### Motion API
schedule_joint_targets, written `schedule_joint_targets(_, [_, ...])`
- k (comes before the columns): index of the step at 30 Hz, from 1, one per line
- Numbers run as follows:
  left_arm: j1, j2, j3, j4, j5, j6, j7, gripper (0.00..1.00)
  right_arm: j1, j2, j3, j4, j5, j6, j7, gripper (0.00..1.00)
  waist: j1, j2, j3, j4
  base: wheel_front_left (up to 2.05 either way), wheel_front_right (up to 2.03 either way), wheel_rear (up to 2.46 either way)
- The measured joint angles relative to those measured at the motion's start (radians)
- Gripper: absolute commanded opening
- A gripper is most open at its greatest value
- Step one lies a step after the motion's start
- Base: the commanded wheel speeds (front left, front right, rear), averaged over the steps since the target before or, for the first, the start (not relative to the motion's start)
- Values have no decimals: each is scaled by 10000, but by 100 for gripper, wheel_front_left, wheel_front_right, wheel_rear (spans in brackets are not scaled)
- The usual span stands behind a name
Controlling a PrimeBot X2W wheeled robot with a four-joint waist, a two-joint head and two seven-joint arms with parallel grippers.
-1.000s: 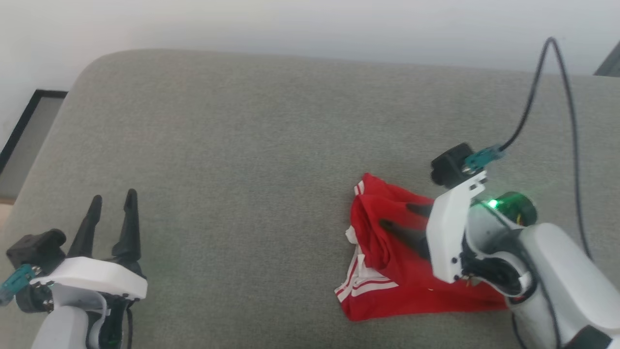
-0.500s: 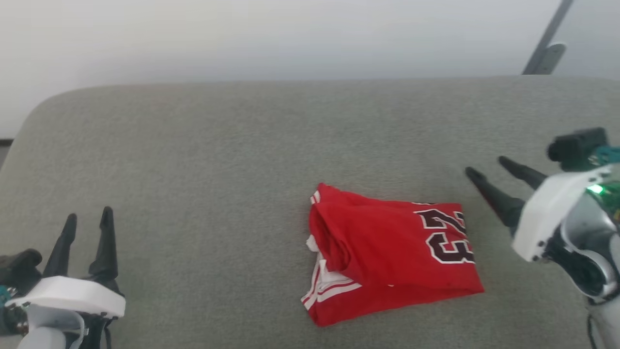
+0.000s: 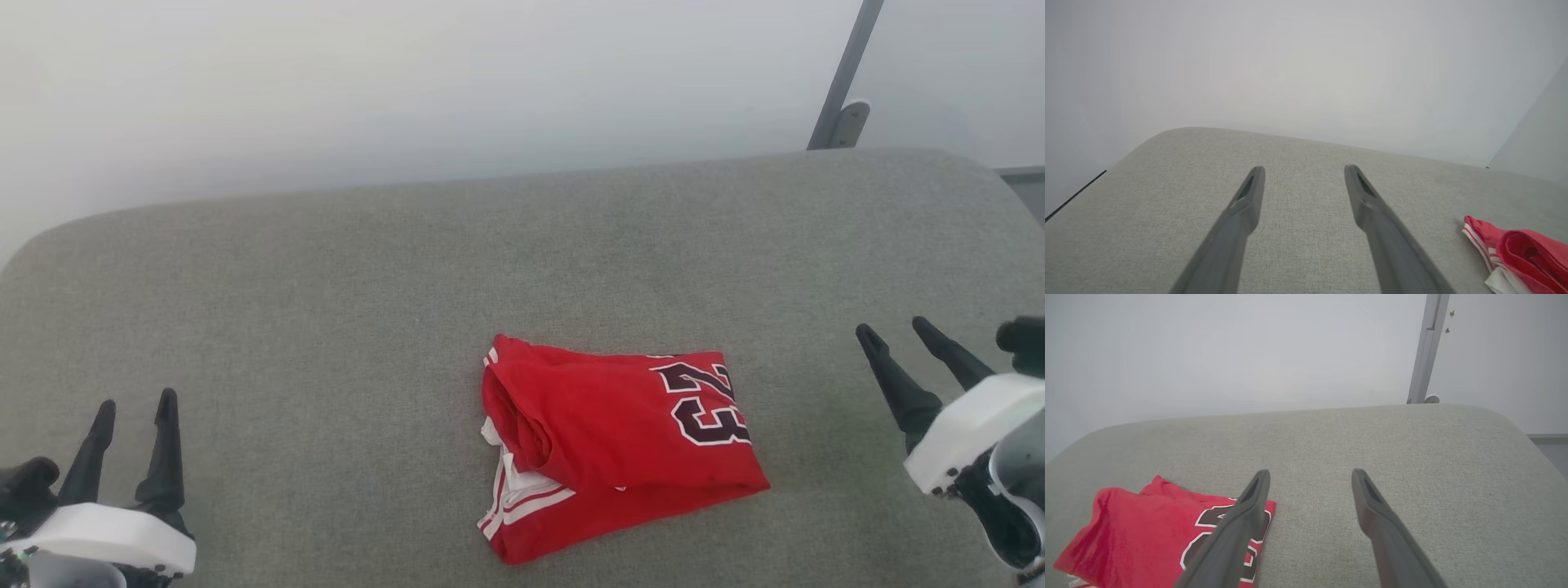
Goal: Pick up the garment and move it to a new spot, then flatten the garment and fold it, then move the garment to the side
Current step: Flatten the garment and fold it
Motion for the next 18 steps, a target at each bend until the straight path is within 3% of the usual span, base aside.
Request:
schedule_joint_targets(7, [288, 17, 119, -44, 71, 0, -2, 100, 261, -13, 274, 709, 236, 0, -963, 100, 1, 0, -183, 59, 0, 0, 0])
schedule_joint_targets(18, [503, -2, 313, -117, 81, 0, 0, 100, 313, -151, 504, 1147, 552, 0, -1574, 100, 0, 0, -354, 272, 0, 0, 0])
